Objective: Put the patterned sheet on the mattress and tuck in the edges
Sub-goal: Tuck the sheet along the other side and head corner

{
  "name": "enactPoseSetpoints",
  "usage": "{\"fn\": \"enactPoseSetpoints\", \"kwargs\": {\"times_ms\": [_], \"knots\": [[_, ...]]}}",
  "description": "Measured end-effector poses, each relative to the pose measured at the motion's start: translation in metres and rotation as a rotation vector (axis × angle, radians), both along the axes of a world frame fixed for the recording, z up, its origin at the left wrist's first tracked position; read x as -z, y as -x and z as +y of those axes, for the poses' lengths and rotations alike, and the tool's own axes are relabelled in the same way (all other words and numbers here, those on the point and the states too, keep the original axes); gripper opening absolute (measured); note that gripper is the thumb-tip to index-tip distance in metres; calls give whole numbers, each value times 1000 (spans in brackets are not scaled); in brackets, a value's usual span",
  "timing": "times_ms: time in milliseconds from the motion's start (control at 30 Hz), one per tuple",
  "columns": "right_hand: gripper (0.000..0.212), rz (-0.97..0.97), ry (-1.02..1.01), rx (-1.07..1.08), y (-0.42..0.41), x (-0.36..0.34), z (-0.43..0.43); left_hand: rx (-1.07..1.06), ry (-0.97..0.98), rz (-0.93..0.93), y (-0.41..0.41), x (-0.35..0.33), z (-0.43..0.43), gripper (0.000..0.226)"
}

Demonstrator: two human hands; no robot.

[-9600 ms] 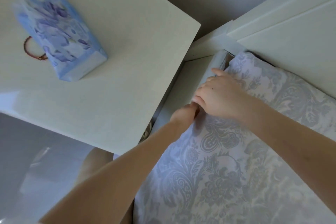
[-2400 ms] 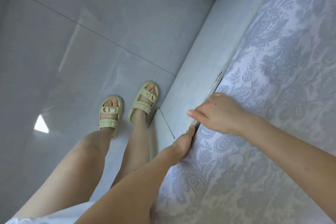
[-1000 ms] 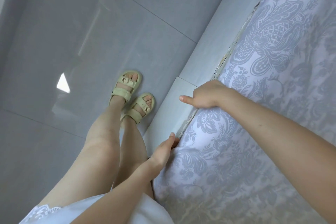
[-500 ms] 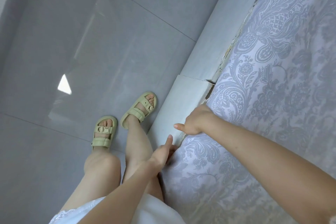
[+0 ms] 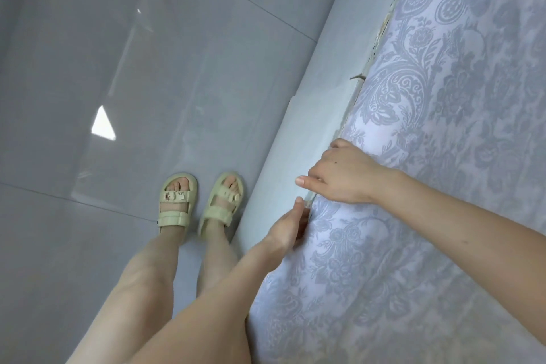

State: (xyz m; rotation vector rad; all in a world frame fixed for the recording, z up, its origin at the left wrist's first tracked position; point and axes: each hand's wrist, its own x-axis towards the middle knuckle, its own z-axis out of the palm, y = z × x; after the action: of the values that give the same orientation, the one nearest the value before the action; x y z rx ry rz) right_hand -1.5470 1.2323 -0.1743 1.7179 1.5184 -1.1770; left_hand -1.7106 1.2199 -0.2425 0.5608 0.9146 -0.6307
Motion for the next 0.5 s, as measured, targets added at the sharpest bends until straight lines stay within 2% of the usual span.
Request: {"fn": "enactPoseSetpoints", "kwargs": {"times_ms": [133,233,333,433,500], "knots": [[68,14,195,19,22,0,-6,11,120,-54,2,0,-21,60],[75,-34,378,-20,35,12,-4,12,140,-42,15,1,-33,61],[79,-117,502,-36,44,28,-3,34,33,-45,34,3,-33,57],[84,-188,589,-49,47,43,-2,-72,-146,90,68,6,-42,64],[80,-209,625,-83,49,48,-1,-111,-107,98,87,3,-52,61]]}}
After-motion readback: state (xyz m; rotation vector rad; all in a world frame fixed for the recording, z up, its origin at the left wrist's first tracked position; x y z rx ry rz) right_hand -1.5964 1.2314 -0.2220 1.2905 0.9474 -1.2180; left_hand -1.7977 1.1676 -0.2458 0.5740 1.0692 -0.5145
